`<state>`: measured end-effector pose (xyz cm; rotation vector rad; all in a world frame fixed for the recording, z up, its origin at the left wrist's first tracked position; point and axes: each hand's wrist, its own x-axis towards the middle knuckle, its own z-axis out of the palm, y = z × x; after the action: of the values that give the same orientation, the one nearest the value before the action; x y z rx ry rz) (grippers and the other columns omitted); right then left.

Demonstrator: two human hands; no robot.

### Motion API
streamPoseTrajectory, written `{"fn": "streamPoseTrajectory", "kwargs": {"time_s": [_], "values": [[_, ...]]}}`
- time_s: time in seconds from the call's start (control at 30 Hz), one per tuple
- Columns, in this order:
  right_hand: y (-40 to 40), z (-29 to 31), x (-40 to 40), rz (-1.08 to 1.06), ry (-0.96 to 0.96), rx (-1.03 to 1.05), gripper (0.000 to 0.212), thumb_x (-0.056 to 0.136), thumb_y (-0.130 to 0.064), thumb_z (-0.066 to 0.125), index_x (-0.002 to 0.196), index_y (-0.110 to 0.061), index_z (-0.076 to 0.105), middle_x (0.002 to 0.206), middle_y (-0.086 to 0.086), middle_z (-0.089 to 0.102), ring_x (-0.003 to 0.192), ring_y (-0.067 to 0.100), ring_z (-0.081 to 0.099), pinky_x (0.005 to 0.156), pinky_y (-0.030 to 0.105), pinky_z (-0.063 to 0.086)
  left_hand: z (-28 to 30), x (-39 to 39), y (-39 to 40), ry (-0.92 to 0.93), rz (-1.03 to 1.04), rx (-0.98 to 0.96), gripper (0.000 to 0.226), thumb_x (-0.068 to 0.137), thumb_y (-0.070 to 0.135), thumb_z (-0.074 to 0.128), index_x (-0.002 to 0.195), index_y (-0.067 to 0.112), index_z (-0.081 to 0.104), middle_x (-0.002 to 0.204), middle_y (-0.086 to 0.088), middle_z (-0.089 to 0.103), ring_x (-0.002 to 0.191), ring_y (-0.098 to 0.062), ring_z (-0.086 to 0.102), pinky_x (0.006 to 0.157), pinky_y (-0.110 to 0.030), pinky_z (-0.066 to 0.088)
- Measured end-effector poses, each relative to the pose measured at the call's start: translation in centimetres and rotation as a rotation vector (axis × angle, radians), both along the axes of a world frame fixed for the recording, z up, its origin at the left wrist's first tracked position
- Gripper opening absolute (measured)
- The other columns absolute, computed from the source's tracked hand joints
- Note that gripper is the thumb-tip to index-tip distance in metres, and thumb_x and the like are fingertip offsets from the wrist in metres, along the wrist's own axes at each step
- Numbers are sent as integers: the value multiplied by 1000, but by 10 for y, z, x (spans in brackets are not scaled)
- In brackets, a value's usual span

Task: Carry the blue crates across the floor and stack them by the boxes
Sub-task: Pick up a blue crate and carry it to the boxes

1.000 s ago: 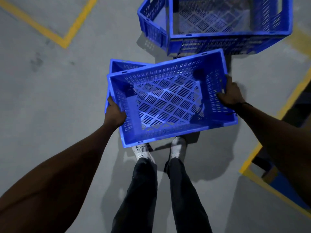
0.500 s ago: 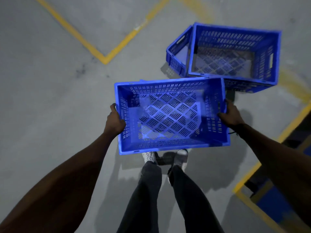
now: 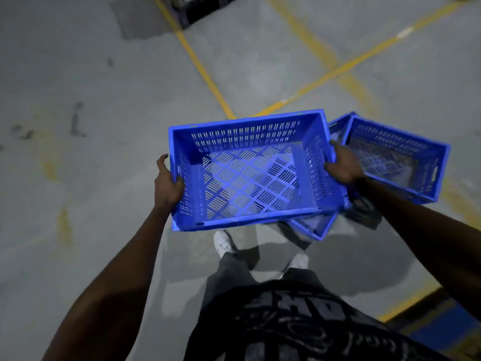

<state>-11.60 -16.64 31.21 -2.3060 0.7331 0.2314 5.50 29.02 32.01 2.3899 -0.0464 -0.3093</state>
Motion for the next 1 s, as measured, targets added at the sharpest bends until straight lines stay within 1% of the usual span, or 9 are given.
{"fn": "streamPoseTrajectory", "kwargs": {"time_s": [0.17, 0.23, 0.3, 0.4, 0.53, 0.63, 0.7, 0.87, 1.0], "values": [[52, 27, 64, 36, -144, -4, 81, 75, -26, 55, 152, -8, 35, 147, 22, 46, 135, 37, 45, 107, 45, 38, 33, 27, 66, -98, 87, -129, 57, 93, 12, 54, 142, 35, 36, 92, -2, 70, 79, -24, 71, 72, -42, 59], [76, 36, 91, 30, -173, -30, 74, 82, -15, 61, 152, -10, 36, 141, 22, 48, 129, 38, 49, 102, 46, 41, 42, 42, 89, -103, 121, -185, 56, 93, 12, 55, 141, 37, 39, 94, 2, 69, 80, -20, 72, 73, -42, 60], [97, 38, 117, 23, -202, -64, 73, 83, -4, 63, 151, -12, 38, 132, 24, 52, 121, 39, 52, 95, 44, 42, 47, 61, 112, -118, 151, -219, 56, 94, 11, 55, 141, 38, 40, 96, 3, 68, 81, -19, 72, 74, -41, 60], [120, 40, 157, 19, -250, -90, 74, 80, 1, 61, 150, -14, 41, 122, 22, 55, 111, 40, 54, 87, 44, 42, 51, 95, 141, -130, 177, -244, 55, 95, 13, 55, 142, 39, 41, 101, 3, 67, 85, -21, 72, 77, -47, 60], [143, 42, 203, 15, -316, -113, 73, 80, 4, 57, 149, -13, 42, 118, 21, 56, 104, 38, 54, 83, 45, 43, 57, 139, 163, -139, 194, -259, 58, 93, 12, 54, 142, 41, 40, 105, 1, 69, 87, -21, 72, 79, -49, 60], [149, 43, 233, -2, -351, -109, 70, 83, 5, 55, 150, -14, 41, 123, 20, 55, 103, 35, 54, 81, 44, 43, 56, 176, 164, -152, 181, -259, 59, 93, 13, 55, 142, 42, 40, 106, 0, 69, 86, -20, 72, 76, -50, 61], [145, 43, 253, -18, -366, -115, 70, 83, 6, 54, 149, -13, 42, 123, 20, 55, 105, 35, 54, 80, 40, 41, 53, 202, 157, -146, 180, -256, 59, 92, 14, 55, 142, 42, 40, 105, 1, 69, 85, -20, 72, 75, -50, 61], [116, 37, 309, -77, -366, -121, 70, 81, 6, 54, 148, -12, 43, 116, 20, 55, 103, 35, 53, 79, 35, 37, 50, 279, 119, -140, 140, -266, 58, 93, 15, 55, 141, 44, 41, 105, 3, 69, 84, -20, 73, 74, -50, 61], [74, 29, 369, -92, -395, -120, 73, 71, -8, 49, 144, -9, 48, 113, 20, 58, 100, 35, 56, 82, 33, 38, 45, 350, 74, -169, 107, -281, 59, 90, 16, 55, 141, 41, 43, 102, 2, 69, 80, -19, 71, 73, -48, 60]]}}
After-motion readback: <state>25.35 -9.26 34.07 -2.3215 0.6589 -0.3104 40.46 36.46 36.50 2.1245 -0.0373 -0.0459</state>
